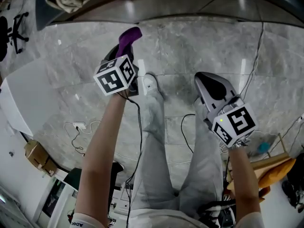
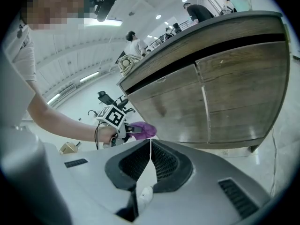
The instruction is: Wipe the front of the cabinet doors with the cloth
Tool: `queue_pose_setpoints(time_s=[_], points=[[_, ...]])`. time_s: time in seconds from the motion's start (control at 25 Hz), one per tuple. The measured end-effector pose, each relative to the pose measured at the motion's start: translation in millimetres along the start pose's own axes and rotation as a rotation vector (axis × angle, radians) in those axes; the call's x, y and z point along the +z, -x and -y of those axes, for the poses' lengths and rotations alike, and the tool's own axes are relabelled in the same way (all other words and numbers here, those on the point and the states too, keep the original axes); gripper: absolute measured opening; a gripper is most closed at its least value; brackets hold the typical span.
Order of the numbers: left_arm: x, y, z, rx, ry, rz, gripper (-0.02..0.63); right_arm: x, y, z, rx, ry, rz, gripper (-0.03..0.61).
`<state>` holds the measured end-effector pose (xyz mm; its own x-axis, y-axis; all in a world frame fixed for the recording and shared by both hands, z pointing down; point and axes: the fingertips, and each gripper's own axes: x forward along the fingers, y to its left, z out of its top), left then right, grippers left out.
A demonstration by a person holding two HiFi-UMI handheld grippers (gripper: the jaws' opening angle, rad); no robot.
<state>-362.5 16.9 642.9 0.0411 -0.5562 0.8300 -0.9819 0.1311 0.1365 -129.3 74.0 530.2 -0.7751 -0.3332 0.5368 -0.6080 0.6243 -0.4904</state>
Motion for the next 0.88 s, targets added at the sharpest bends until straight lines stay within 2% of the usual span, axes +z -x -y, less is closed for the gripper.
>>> queue_pose_setpoints(time_s=[0.24,0.4,0.48,0.6,0.72,0.88], points=[[-4.6,-49.9,138.1,-0.148,-0.044,-0.017,0.091,-30.1,57.4,54.5,-0.033,0.011,-0.061,0.028],[1.5,-83.4,207.8,-0.261,-0.052,-0.031,0.091,-42.0,89.6,100.9,-0.110,-0.041,-0.035,0.028],[8.0,-95.1,229.0,-0.275,-0.090,-0.042,0.091,-45.2,101.1,122.0,-0.159,-0.087,-0.002,0.028],[21.3,-110.1,239.8,-0.276,-0.140,-0.041,0.091,-51.3,108.0,142.1,-0.236,-0.180,0.056,0.028],[33.1,-123.8,231.7,-0.272,-0.094,-0.047,0.091,-54.1,101.4,149.5,-0.276,-0.226,0.090,0.028],[37.7,-129.7,189.8,-0.243,-0.048,-0.067,0.091,-48.6,72.4,135.0,-0.265,-0.220,0.085,0.028]])
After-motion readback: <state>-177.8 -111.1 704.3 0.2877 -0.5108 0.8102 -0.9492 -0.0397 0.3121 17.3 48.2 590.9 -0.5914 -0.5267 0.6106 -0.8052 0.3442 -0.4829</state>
